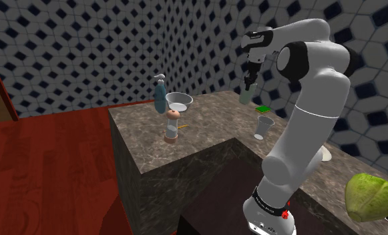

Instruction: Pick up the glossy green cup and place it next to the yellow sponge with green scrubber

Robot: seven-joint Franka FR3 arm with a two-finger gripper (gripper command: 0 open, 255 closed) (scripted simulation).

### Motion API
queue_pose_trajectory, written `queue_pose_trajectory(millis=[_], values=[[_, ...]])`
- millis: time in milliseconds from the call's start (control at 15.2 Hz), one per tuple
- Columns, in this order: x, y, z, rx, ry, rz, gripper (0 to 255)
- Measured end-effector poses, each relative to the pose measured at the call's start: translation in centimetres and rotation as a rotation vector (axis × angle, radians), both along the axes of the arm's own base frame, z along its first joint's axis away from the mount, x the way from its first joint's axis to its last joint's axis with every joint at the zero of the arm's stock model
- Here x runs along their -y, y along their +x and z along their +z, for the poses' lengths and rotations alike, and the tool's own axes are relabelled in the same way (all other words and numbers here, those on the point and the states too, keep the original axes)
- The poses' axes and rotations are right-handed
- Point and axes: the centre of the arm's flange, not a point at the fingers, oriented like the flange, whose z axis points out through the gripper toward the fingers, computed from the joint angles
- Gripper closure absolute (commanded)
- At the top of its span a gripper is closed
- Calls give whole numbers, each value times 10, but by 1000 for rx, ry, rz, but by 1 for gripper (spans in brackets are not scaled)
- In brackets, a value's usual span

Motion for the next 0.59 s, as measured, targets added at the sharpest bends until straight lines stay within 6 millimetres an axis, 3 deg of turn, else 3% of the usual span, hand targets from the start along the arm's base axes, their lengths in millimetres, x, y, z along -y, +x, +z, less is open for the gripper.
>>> queue_pose_trajectory(millis=[594], values=[[95, -65, -24, 0, 0, 0, 255]])
